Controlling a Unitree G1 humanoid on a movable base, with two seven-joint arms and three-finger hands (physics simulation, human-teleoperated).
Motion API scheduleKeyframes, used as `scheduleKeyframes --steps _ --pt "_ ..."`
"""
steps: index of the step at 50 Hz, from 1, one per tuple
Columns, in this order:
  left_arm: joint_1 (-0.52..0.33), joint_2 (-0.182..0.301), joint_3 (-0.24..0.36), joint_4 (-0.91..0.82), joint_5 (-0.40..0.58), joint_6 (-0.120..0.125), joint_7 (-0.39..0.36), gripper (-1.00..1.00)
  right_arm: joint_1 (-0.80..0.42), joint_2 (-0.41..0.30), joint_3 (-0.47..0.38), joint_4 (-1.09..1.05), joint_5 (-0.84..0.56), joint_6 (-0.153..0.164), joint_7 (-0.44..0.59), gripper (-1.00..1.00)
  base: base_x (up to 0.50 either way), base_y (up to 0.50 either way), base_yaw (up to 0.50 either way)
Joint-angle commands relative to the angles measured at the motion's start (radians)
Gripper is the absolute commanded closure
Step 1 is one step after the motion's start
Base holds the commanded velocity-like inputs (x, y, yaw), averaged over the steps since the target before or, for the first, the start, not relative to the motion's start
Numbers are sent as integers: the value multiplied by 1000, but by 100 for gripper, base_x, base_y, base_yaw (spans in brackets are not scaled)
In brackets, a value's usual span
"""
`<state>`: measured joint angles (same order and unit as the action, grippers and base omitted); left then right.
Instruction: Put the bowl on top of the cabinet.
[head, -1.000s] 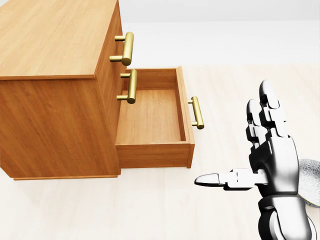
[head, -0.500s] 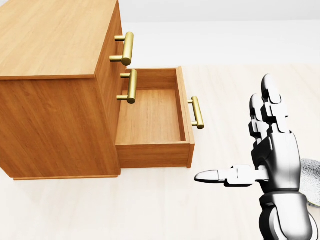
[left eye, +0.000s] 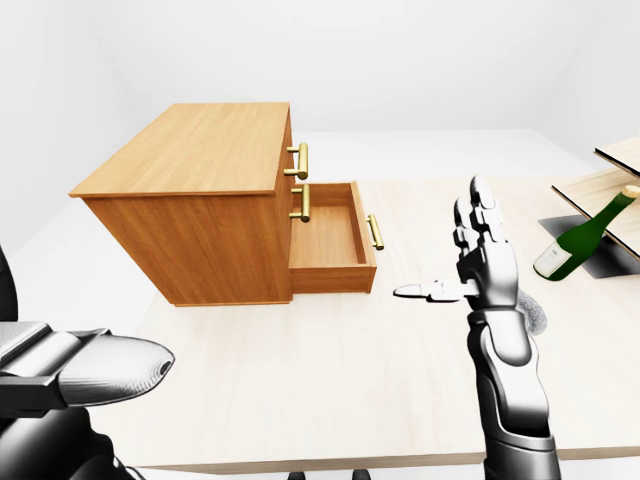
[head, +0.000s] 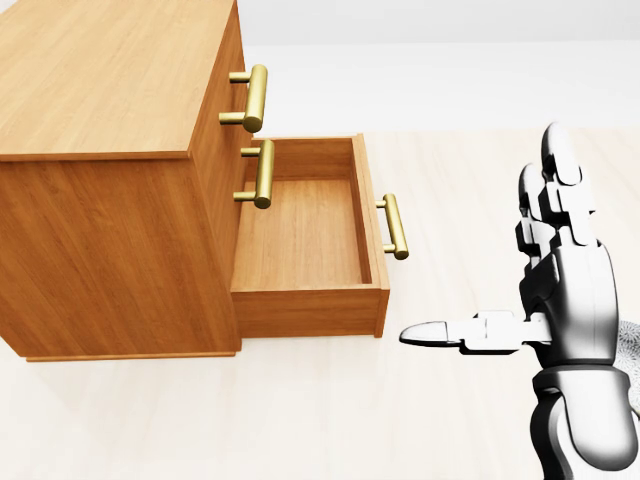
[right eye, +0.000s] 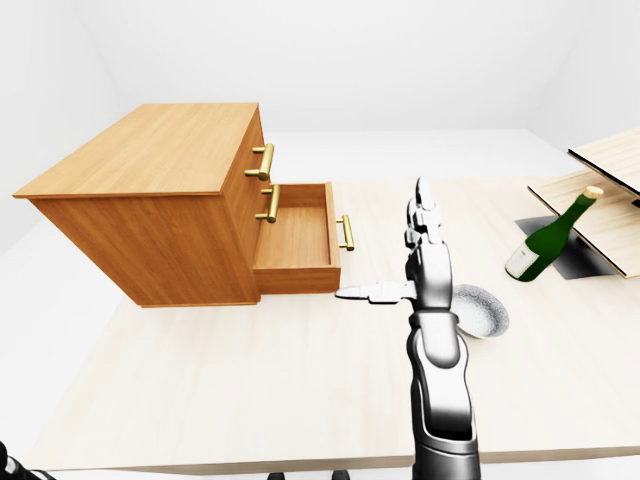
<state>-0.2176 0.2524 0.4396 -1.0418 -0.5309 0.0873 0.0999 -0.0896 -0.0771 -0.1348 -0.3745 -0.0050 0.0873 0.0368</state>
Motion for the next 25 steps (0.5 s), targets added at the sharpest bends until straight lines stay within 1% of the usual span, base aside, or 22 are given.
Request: scheduleKeyframes --steps 1,5,16,25 --pt "-2 4 8 -2 -11 0 5 -100 -28 -22 -18 8 -36 0 1 -100 0 0 0" --pt "-1 6 7 2 -13 0 7 -100 -36 -31 -21 4 -61 0 7 -100 0 0 0" --pt "-14 23 27 2 -48 0 27 -100 -76 -71 -52 -7 -125 0 39 -100 0 0 0" --pt "-17 39 40 -5 -86 0 52 -100 -77 -87 -66 -22 -176 0 71 -100 0 0 0"
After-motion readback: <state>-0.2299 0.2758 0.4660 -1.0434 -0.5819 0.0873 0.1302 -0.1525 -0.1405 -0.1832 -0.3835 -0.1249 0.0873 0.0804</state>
